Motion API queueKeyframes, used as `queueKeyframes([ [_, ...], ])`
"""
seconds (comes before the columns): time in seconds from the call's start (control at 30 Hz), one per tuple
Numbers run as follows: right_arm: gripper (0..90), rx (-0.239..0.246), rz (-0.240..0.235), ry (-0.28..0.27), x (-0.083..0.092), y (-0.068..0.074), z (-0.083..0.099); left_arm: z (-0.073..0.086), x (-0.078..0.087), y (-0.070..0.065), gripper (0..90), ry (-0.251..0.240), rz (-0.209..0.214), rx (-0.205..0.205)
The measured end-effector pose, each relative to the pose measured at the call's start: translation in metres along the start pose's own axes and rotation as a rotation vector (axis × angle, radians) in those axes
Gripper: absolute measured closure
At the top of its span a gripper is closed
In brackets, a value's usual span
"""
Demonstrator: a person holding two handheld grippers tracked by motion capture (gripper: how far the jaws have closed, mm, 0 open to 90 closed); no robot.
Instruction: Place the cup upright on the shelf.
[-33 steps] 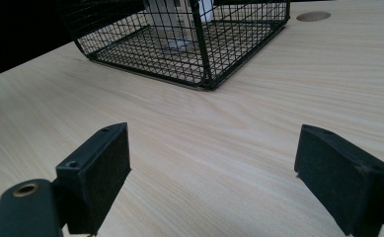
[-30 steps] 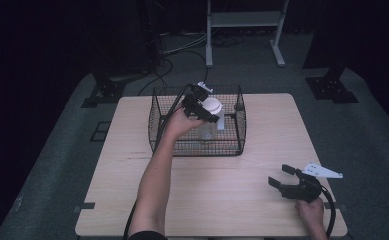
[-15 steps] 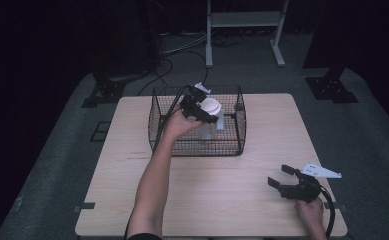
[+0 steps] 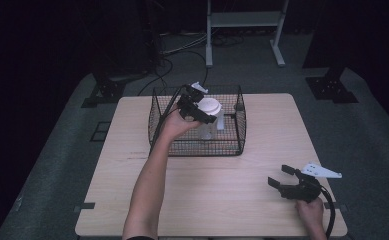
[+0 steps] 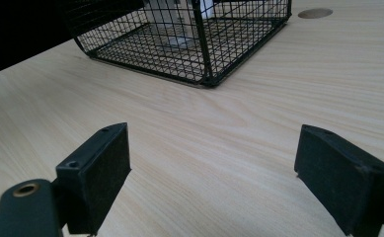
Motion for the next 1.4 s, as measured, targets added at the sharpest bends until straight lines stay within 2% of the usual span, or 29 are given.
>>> queueKeyframes([
  [0.2,12.9,0.004,0.003,0.003,0.0,0.0,0.0,0.0,0.008,-0.001,0.0,-0.013,-0.007,-0.009],
  [0.27,12.9,0.004,0.005,0.003,0.0,0.0,0.0,0.001,0.011,0.001,0.0,-0.016,-0.011,0.001],
  [0.4,12.8,0.003,0.008,0.006,0.0,0.0,0.0,0.007,0.019,0.004,0.0,-0.023,-0.011,0.007],
  [0.5,12.9,0.004,0.011,0.008,-0.001,0.0,0.001,0.012,0.025,0.006,0.0,-0.03,0.007,0.019],
  [0.73,12.9,0.006,0.015,0.014,-0.001,0.0,0.001,0.022,0.04,0.005,0.0,-0.045,-0.003,0.006],
  [0.97,12.9,0.014,0.025,0.025,-0.002,0.0,0.002,0.032,0.059,-0.002,0.0,-0.063,0.005,-0.012],
  [1.13,12.9,0.015,0.036,0.031,-0.002,0.0,0.002,0.039,0.07,-0.01,0.0,-0.073,0.027,-0.023],
  [1.4,12.9,0.017,0.04,0.033,-0.002,0.0,0.003,0.05,0.084,-0.018,0.0,-0.082,0.036,-0.039],
])
Point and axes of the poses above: each handheld gripper's, and its own axes: x roughly backward along the jaws, z roughly out of its underside, y roughly to its left, the point moved 7 cm from there along -x, roughly forward along the jaws, and after that the axes turned 4 degrees about x, right-handed, at the moved point
